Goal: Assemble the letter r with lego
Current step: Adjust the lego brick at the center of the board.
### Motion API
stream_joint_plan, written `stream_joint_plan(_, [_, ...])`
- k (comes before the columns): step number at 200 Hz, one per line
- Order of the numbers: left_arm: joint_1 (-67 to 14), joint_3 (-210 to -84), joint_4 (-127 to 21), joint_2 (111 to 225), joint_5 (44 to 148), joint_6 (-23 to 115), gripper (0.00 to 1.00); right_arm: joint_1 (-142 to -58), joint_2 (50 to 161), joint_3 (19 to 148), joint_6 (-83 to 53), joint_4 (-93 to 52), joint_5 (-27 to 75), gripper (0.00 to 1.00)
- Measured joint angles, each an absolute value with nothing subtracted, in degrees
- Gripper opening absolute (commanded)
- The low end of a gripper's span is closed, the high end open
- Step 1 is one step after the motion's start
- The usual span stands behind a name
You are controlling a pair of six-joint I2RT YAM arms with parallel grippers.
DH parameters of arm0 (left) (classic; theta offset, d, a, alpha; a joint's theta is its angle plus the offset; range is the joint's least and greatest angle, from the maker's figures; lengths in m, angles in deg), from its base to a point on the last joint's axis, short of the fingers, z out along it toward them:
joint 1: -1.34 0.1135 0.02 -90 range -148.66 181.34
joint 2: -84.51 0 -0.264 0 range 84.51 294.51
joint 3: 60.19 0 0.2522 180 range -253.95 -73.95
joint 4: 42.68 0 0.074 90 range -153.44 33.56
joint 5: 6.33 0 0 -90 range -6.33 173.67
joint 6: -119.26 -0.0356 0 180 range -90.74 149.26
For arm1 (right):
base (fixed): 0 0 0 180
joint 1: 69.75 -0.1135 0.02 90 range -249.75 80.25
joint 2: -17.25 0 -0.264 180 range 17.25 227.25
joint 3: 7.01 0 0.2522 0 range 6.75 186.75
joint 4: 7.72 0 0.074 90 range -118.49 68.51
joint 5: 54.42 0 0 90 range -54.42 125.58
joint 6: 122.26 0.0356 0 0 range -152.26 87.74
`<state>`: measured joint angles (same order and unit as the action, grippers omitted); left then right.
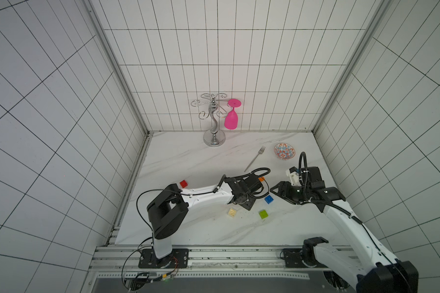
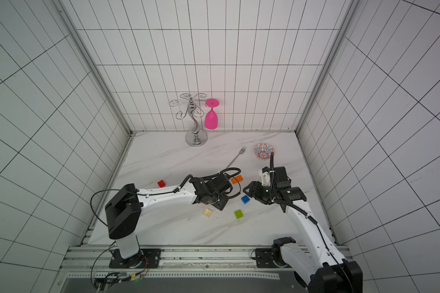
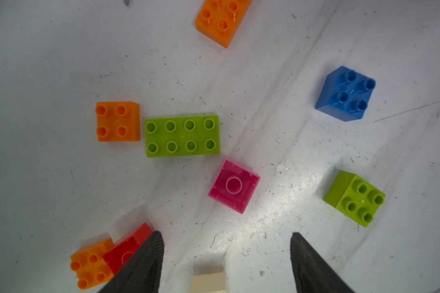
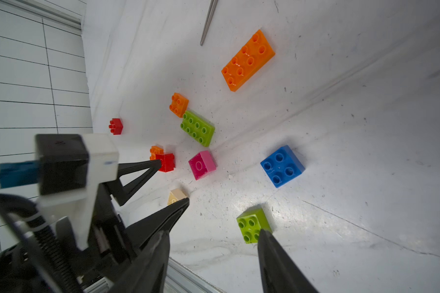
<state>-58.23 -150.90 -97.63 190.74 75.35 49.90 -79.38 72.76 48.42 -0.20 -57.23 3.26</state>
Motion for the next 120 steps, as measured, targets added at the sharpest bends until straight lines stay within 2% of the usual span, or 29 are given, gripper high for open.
stream_joint_plan(25, [-57.6, -154.3, -99.2, 194.0, 75.6, 46.5, 0.65, -79.1, 71.8, 48.1, -0.1, -57.9, 1.5, 0.57])
stream_joint_plan(69, [-56.3, -157.4, -100.6, 197.5, 79.4, 41.8, 0.54, -78.7, 71.2, 48.1, -0.1, -58.5, 0.6, 0.57])
stream_joint_plan(120, [-55.5, -160.0, -102.7, 200.9, 81.8, 38.6, 0.54, -78.7, 71.1, 48.1, -0.1, -58.9, 0.5, 0.56])
